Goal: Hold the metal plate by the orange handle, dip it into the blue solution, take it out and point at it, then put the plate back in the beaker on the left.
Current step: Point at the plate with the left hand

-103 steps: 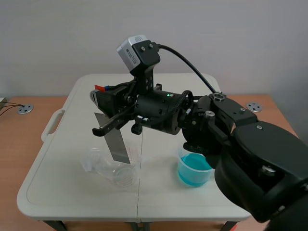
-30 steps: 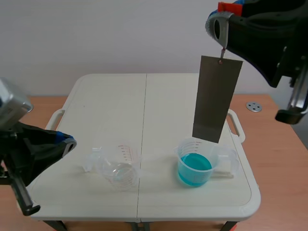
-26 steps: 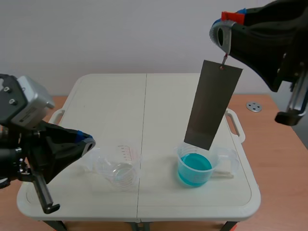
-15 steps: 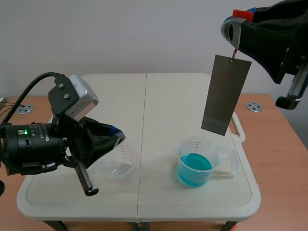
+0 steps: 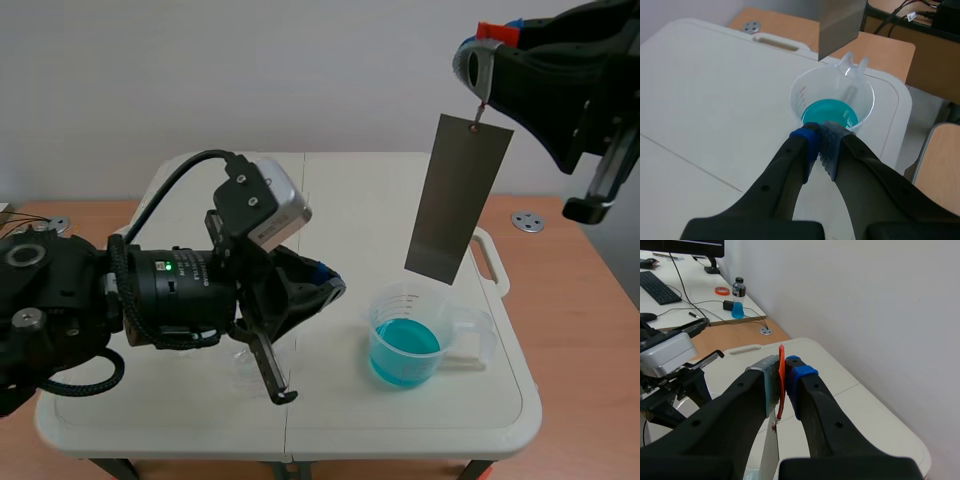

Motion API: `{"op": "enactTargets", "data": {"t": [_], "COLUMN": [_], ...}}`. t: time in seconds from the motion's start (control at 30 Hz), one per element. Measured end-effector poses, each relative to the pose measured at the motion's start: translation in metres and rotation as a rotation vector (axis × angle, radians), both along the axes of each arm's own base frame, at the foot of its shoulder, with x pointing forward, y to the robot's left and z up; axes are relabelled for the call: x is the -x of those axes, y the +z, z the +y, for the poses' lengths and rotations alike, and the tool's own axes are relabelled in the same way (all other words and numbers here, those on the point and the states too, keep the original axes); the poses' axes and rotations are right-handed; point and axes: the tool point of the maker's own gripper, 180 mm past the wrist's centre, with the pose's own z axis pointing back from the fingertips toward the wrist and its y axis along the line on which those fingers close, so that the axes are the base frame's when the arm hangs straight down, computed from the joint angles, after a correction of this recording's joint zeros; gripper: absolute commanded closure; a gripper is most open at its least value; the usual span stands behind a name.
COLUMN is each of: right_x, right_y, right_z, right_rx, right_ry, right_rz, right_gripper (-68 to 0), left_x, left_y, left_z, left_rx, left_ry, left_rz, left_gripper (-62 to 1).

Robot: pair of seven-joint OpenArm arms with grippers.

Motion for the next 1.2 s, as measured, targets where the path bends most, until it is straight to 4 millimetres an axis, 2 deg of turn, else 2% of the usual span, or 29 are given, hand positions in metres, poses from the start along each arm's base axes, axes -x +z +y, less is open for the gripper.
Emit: {"op": "enactTargets", "data": {"t": [0.33, 0.47, 0.97, 1.1, 1.2], "right_x": [0.000, 0.000, 0.000, 0.000, 0.000], "right_y": [0.000, 0.000, 0.000, 0.000, 0.000], "right_z": [0.000, 0.000, 0.000, 0.000, 0.000], "right_rx": [0.000, 0.000, 0.000, 0.000, 0.001], "right_ry": [0.000, 0.000, 0.000, 0.000, 0.000], "right_rz": [0.000, 0.000, 0.000, 0.000, 0.000], "right_gripper": [-1.1, -1.1, -1.1, -1.1, -1.1], "left_x": [-0.016, -0.029, -0.030, -0.039, -0.048], "left_y": [0.001, -0.006, -0.010, -0.009, -0.001], "left_z": [-0.024, -0.023, -0.021, -0.012, 0.011], "left_rx": [0.015, -0.005, -0.012, -0.013, -0.020], "left_ry": [-0.024, 0.015, 0.019, 0.070, 0.135], "left_rz": [-0.013, -0.017, -0.007, -0.018, -0.050], "left_gripper": [-3.2, -3.2, -3.2, -3.2, -3.2]}}
